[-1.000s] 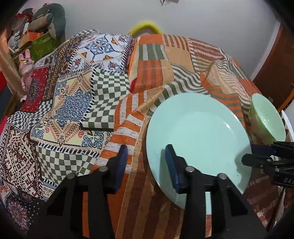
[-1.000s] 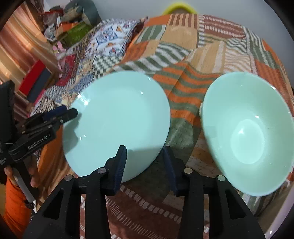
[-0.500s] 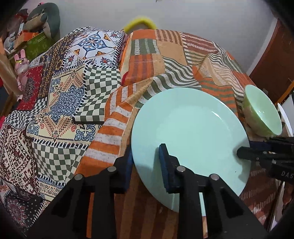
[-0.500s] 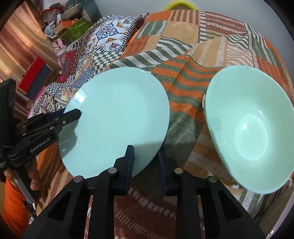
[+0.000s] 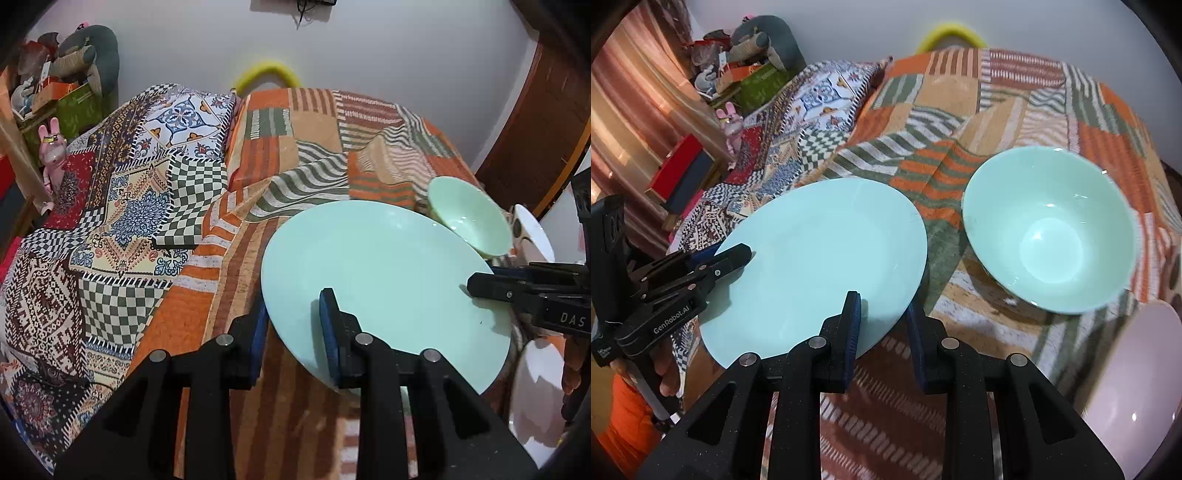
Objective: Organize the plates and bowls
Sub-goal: 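Close the right gripper on the pale green plate rim, then lift the pale green plate with the right gripper over the white plate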
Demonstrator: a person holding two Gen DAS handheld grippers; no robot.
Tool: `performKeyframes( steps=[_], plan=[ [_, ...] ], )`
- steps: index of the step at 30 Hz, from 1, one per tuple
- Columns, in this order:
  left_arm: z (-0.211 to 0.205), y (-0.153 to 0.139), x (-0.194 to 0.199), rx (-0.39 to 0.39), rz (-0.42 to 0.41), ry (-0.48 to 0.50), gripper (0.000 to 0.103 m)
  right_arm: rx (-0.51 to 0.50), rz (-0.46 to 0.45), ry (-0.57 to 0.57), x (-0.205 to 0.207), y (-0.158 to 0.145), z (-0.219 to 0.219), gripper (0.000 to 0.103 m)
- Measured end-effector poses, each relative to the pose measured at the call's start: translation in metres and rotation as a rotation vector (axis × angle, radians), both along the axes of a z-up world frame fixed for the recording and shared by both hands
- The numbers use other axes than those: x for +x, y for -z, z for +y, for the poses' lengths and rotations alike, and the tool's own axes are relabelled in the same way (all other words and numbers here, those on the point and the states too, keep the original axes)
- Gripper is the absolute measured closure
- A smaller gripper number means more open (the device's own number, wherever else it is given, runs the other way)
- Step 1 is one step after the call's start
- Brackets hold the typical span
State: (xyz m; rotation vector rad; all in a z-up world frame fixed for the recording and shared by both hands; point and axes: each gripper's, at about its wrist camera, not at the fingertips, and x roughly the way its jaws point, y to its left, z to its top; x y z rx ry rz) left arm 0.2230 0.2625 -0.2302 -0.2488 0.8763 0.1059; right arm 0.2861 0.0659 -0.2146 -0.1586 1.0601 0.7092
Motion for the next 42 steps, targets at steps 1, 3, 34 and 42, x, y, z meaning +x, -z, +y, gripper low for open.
performKeyframes(
  steps=[1, 3, 34, 42],
  plan=[
    [-0.002, -0.004, -0.005, -0.001, -0.005, 0.001, 0.075, 0.008, -0.010, 0.001, -0.006, -0.005, -0.003, 0.080],
    [-0.008, -0.013, -0.015, -0.001, -0.018, 0.004, 0.075, 0.026, -0.018, 0.000, -0.012, -0.012, -0.009, 0.081],
    [-0.157, -0.114, -0.134, 0.066, -0.136, 0.161, 0.075, 0.181, -0.197, 0.077, -0.139, -0.084, -0.150, 0.081],
    [-0.189, -0.088, -0.140, 0.028, -0.079, 0.199, 0.075, 0.179, -0.171, 0.129, -0.156, -0.065, -0.183, 0.080]
  ],
)
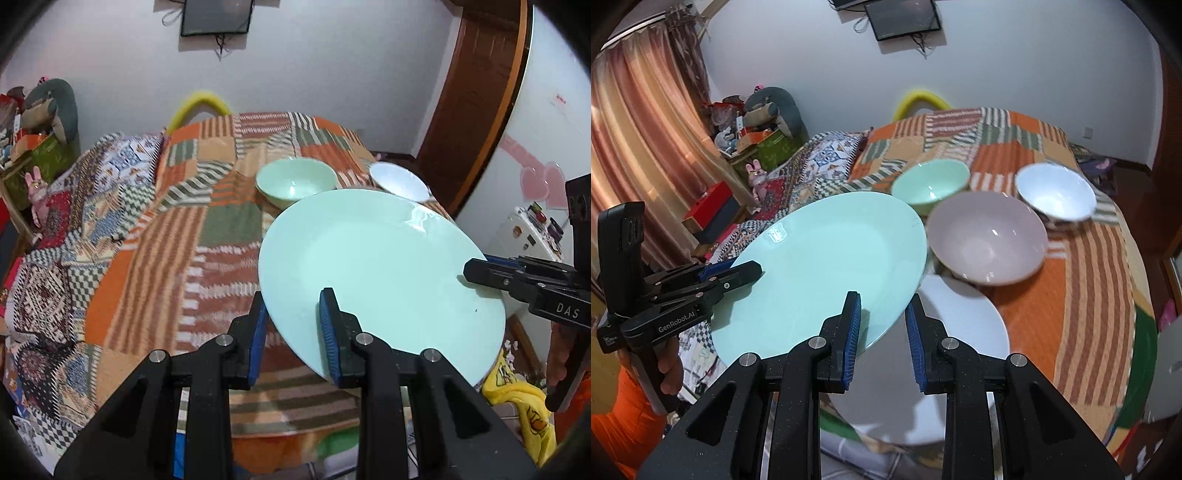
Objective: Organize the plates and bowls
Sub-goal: 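Lift the pale green plate with the right gripper over the white plate, then lower the pale green plate onto the white plate and open the right gripper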
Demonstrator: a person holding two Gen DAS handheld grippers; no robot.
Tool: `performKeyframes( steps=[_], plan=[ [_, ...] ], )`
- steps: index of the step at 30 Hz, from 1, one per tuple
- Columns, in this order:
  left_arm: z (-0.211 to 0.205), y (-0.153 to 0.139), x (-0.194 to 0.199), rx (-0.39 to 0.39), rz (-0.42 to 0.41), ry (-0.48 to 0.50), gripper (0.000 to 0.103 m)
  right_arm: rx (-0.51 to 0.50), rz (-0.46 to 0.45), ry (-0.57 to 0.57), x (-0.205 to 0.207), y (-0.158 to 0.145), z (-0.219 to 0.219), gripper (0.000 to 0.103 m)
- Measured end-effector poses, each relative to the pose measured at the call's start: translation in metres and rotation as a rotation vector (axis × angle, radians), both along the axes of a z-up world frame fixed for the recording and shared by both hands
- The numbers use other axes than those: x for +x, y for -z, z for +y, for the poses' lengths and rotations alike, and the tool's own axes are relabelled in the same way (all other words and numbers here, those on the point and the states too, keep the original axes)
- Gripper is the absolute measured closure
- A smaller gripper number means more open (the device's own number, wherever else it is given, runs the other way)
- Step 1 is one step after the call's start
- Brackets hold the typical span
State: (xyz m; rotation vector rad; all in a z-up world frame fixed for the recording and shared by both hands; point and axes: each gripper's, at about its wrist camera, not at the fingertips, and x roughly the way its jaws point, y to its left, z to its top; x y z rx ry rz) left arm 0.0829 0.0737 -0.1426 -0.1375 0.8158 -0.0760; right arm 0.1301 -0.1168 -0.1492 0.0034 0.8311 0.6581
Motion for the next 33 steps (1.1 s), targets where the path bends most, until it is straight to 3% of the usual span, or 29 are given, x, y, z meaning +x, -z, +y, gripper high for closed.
performKeyframes(
  steps=[14, 33],
  plan=[
    [-0.032, 0.050, 0.009, -0.038, 0.116, 0.076, 0.075, -0.011, 0.084, 0.098, -0.019, 0.038, -0.037, 0.080],
    [-0.053, 0.081, 0.035, 0.007, 0.192, 0.115, 0.075, -0.046, 0.169, 0.158, -0.009, 0.069, -0.052, 0.080]
  ],
)
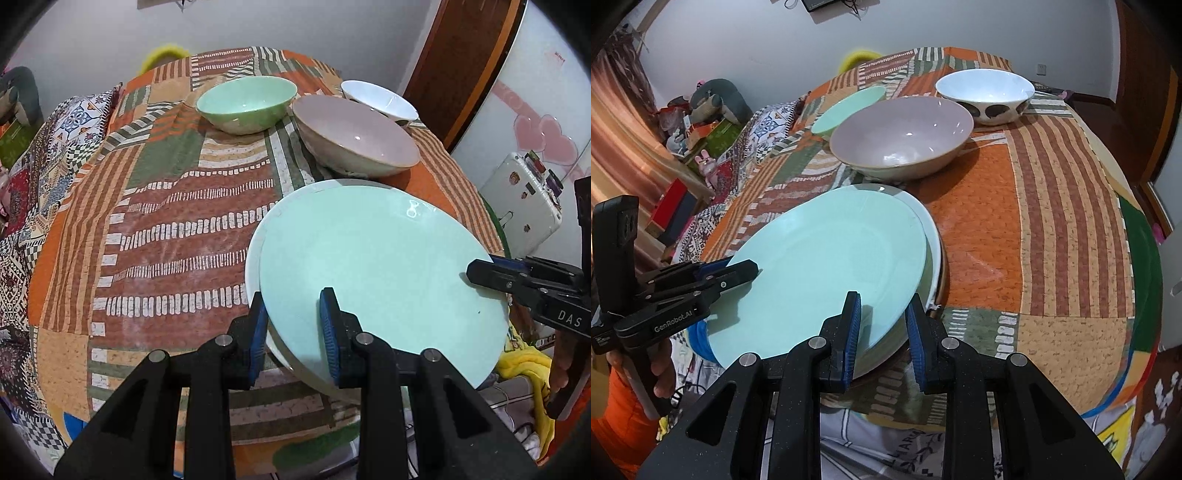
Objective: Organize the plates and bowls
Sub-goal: 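Lower the pale green plate onto the white plate and open the right gripper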
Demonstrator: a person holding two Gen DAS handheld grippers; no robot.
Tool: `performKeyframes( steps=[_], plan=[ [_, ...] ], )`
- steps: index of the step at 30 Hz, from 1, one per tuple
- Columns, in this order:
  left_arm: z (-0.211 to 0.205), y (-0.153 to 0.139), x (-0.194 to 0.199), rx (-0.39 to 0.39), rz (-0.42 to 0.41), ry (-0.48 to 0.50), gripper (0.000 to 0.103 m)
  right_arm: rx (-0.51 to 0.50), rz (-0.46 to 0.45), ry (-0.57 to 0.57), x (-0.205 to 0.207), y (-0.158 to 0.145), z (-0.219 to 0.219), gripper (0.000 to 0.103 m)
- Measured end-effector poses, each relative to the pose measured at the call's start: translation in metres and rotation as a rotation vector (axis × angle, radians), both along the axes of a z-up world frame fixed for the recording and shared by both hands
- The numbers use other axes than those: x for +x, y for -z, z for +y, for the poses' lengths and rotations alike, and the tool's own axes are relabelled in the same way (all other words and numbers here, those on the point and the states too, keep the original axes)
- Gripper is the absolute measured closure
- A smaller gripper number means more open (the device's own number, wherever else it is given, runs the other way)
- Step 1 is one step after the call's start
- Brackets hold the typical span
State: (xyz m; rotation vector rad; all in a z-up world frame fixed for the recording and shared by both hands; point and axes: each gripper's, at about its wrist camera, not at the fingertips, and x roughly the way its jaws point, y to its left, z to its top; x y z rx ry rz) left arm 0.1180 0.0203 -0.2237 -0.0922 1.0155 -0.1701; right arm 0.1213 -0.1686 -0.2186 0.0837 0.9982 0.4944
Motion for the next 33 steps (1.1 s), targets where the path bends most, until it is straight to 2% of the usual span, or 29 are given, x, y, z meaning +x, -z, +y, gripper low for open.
performKeyframes(
  steps=[19, 28, 33],
  plan=[
    [0.003, 0.006, 0.010, -0.001, 0.003, -0.016, 0.074, -0.007, 0.012, -0.015, 0.005, 0.001, 0.006, 0.078],
    [-0.004, 0.009, 0.007, 0.060, -0.006, 0.003, 0.066, -0.025, 0.025, -0.036, 0.004, 0.000, 0.011, 0.077],
    [-0.002, 0.010, 0.009, 0.048, 0.001, -0.004, 0.066, -0.026, 0.029, -0.038, 0.003, -0.001, 0.012, 0.077]
  ],
)
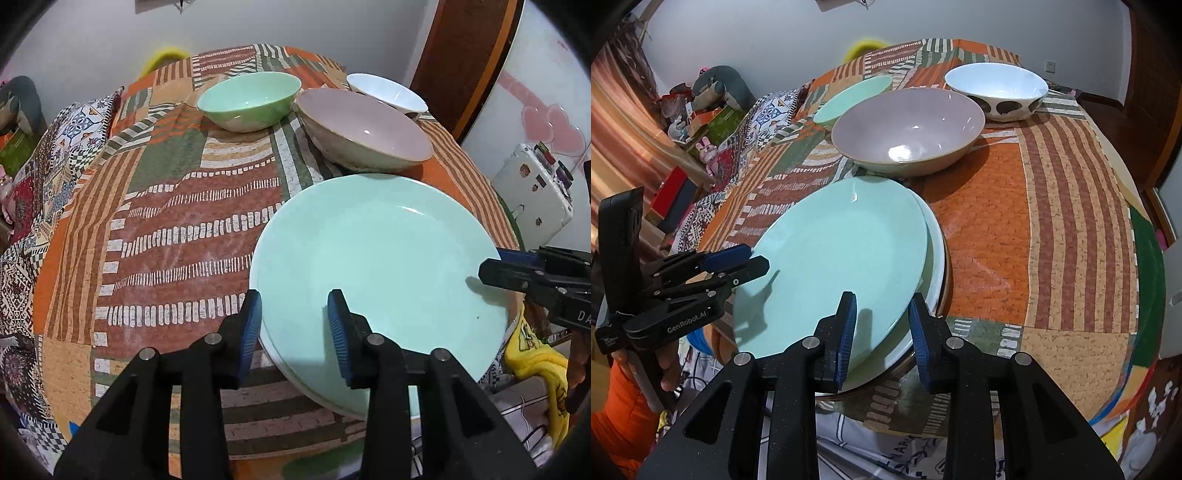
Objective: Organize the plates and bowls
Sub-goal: 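Lower the pale green plate onto the white plate and open the right gripper, then move the right gripper to the rim of the large pink bowl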
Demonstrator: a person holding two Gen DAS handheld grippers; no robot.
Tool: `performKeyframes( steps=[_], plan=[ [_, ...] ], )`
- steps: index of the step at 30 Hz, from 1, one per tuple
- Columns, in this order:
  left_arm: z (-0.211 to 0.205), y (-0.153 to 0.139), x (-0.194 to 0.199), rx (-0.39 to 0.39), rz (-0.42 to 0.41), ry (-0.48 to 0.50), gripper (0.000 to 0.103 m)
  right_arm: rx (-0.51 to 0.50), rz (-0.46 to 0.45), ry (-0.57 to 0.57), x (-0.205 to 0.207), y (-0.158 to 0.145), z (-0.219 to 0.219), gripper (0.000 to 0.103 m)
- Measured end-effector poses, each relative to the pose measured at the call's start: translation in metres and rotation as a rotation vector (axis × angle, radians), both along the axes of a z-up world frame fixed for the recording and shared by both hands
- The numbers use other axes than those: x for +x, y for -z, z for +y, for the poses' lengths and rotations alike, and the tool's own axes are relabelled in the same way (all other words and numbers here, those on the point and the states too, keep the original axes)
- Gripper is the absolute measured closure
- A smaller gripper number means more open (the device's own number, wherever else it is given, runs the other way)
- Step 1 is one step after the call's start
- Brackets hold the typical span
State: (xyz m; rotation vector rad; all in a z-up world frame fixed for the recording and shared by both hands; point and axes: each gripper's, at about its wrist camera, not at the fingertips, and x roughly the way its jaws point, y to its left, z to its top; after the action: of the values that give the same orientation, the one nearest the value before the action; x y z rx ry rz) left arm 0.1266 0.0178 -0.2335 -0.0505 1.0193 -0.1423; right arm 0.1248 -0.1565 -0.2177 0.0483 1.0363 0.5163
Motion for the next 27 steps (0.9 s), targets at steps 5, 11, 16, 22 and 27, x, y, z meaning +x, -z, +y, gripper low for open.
performKeyframes(
  steps=[5, 11, 16, 22, 27],
  plan=[
    [0.005, 0.001, 0.001, -0.003, 0.009, -0.015, 0.065, -0.037, -0.029, 0.002, -0.002, -0.004, 0.000, 0.072],
    [0.009, -0.003, 0.001, -0.025, 0.012, -0.029, 0.065, -0.025, -0.116, 0.048, -0.006, -0.024, -0.014, 0.055],
    [0.011, -0.023, -0.001, -0.026, -0.030, -0.033, 0.065, -0.009, -0.132, 0.076, -0.002, -0.029, -0.026, 0.055],
    [0.012, -0.065, 0.002, -0.024, -0.126, -0.033, 0.061, 0.020, -0.169, 0.100, 0.001, -0.042, -0.031, 0.055],
    [0.009, -0.099, 0.014, -0.015, -0.219, -0.040, 0.043, 0.038, -0.216, 0.116, 0.008, -0.055, -0.034, 0.055]
  ],
)
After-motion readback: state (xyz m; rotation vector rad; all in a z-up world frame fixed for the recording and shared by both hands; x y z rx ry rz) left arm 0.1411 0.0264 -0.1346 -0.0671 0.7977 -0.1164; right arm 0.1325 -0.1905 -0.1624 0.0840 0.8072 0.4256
